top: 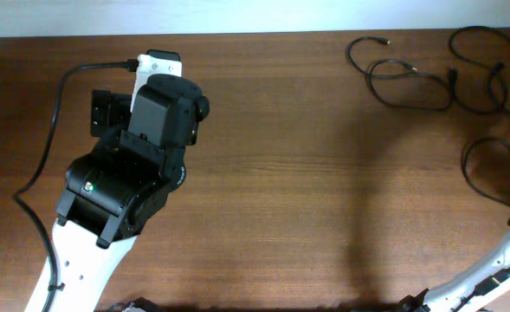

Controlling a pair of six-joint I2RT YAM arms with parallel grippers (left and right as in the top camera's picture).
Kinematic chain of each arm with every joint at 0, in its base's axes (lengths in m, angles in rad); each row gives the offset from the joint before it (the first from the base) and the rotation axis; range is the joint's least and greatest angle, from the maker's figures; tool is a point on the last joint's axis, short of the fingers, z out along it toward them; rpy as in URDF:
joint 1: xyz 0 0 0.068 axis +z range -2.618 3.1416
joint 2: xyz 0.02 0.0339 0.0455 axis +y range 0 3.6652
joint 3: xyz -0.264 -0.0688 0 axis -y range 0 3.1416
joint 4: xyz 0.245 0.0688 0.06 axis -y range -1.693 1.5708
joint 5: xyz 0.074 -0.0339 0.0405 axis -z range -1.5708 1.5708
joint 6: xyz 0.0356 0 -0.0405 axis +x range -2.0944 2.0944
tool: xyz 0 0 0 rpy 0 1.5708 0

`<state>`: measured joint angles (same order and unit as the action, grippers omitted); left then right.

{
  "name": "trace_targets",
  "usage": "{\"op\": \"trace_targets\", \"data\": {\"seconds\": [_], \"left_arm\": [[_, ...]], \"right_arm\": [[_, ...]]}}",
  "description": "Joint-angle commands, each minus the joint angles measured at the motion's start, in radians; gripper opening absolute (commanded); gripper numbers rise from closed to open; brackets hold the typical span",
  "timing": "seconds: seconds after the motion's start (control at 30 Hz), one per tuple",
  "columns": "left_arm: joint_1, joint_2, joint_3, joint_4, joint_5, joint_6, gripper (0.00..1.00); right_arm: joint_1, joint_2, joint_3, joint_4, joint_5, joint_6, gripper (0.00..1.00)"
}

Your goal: Untangle cables

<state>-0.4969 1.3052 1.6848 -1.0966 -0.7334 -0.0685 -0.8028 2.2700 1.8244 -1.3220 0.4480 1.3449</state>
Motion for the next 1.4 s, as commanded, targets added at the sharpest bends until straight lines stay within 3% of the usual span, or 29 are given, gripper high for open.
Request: {"op": "trace_targets", "data": {"seconds": [0.0,0.4,0.43,0.47,0.5,0.6,0.7,0.9,1.03,1.1,1.23,1.27,1.3,1.37], "left_arm": [[0.003,-0.016,0.008,-0.004,-0.019,0.020,0.99],[0.002,-0.016,0.008,-0.005,-0.015,0.019,0.99],[0.002,-0.016,0.008,-0.005,-0.014,0.019,0.99],[0.002,-0.016,0.008,-0.005,-0.014,0.019,0.99],[0.002,-0.016,0.008,-0.005,-0.014,0.019,0.99],[0.003,-0.016,0.008,-0.005,-0.015,0.019,0.99],[0.003,-0.016,0.008,-0.005,-0.015,0.019,0.99],[0.003,-0.016,0.008,-0.004,-0.014,0.019,0.99],[0.002,-0.016,0.008,-0.004,-0.014,0.019,0.99],[0.003,-0.016,0.008,-0.004,-0.014,0.019,0.99],[0.003,-0.016,0.008,-0.004,-0.015,0.019,0.99],[0.003,-0.016,0.008,-0.005,-0.015,0.019,0.99],[0.003,-0.016,0.008,-0.005,-0.015,0.019,0.99],[0.003,-0.016,0.008,-0.005,-0.016,0.020,0.99]], "right_arm": [[-0.003,-0.002,-0.008,0.021,0.010,0.024,0.04],[0.065,-0.002,-0.008,0.088,0.009,-0.032,0.04],[0.063,-0.002,-0.008,0.081,0.008,-0.031,0.19],[0.063,-0.002,-0.008,0.077,0.004,-0.032,0.90],[0.063,-0.003,-0.008,0.071,0.004,-0.032,0.96],[0.063,-0.015,-0.003,0.082,-0.055,-0.105,0.95],[0.064,-0.054,0.030,0.109,-0.125,-0.249,0.80],[0.096,-0.146,0.169,0.130,-0.180,-0.473,0.78],[0.175,-0.155,0.218,0.202,-0.189,-0.799,0.79],[0.237,-0.152,0.218,0.272,-0.286,-1.066,0.79],[0.314,-0.152,0.218,0.331,-0.473,-1.447,0.79],[0.339,-0.152,0.216,0.320,-0.518,-1.605,0.84],[0.350,-0.152,0.212,0.313,-0.533,-1.672,0.84],[0.366,-0.152,0.202,0.296,-0.584,-1.837,0.77]]}}
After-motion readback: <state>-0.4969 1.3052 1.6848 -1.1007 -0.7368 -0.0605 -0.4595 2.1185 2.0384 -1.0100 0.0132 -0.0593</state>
